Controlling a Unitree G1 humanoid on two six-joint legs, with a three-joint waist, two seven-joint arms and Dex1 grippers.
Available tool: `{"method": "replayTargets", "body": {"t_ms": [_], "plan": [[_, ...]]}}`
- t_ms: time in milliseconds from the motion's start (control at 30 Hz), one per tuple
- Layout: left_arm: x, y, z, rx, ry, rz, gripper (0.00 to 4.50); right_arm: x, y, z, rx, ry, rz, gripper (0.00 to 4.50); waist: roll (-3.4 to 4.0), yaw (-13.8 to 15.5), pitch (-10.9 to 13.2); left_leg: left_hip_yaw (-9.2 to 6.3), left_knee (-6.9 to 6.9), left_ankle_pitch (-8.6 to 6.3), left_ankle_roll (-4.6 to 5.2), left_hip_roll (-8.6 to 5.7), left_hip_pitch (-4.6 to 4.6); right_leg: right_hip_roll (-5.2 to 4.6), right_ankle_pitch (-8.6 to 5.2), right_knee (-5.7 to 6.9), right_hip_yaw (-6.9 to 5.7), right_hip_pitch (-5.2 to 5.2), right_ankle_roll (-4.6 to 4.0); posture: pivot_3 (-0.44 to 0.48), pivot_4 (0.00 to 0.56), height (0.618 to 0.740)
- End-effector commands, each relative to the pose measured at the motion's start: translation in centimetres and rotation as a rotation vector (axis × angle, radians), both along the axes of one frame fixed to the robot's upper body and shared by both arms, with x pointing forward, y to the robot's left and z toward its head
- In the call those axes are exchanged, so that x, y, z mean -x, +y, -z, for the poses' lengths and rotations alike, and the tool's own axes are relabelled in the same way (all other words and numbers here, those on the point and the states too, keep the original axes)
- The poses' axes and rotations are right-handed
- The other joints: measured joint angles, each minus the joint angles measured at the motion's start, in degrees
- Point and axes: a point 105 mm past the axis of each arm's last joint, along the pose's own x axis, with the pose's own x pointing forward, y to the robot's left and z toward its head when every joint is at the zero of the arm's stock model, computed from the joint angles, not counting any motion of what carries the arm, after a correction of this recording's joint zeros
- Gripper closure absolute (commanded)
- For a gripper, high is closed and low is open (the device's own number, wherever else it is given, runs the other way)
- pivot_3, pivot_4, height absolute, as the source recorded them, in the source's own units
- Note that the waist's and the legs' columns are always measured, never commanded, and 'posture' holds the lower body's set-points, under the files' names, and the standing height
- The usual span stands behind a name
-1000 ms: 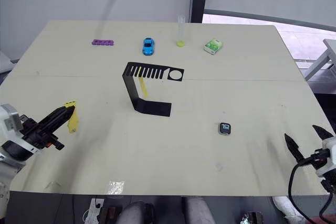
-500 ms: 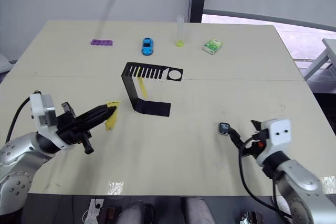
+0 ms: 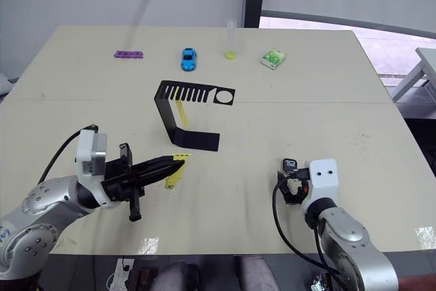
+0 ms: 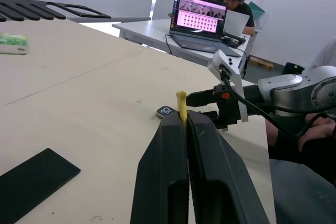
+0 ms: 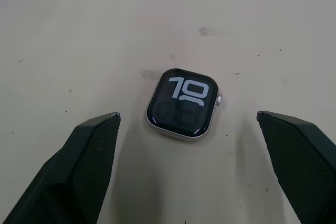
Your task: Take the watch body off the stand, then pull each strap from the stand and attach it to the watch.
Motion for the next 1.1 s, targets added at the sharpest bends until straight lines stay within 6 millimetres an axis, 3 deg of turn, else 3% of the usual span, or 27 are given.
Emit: {"method": "replayTargets", "body": {"t_ms": [33,1000,1100], "plan": [[0.6,-0.6,-1.1,0.024,-0.039,0.034,4.5,-0.2,-0.6,-0.5,0.016,-0.02,0.058,0.08,0.0,0.0,0.0,0.0,0.0,0.0,0.0,0.0,0.0,0.0,0.0,0.0,0.0,0.0,0.0,0.0,0.15,0.74],[0.2,-0.3,-1.5,0.039,-0.02,0.012,4.5,-1.9,0.9,1.3,-0.025,0.044,0.14,0.08,-0.07,-0.2,0.0,0.02,0.01,0.03,-0.04,-0.01,-0.01,0.02,-0.01,0.06,0.0,-0.05,-0.02,0.0,0.15,0.74],[0.1,-0.3,-1.5,0.038,-0.019,0.012,4.5,-1.9,1.0,1.5,-0.029,0.05,0.142,0.99,-0.08,-0.2,-0.1,0.02,0.01,0.03,-0.04,-0.01,0.0,0.01,-0.01,0.06,0.0,-0.04,-0.02,0.0,0.15,0.74]]}}
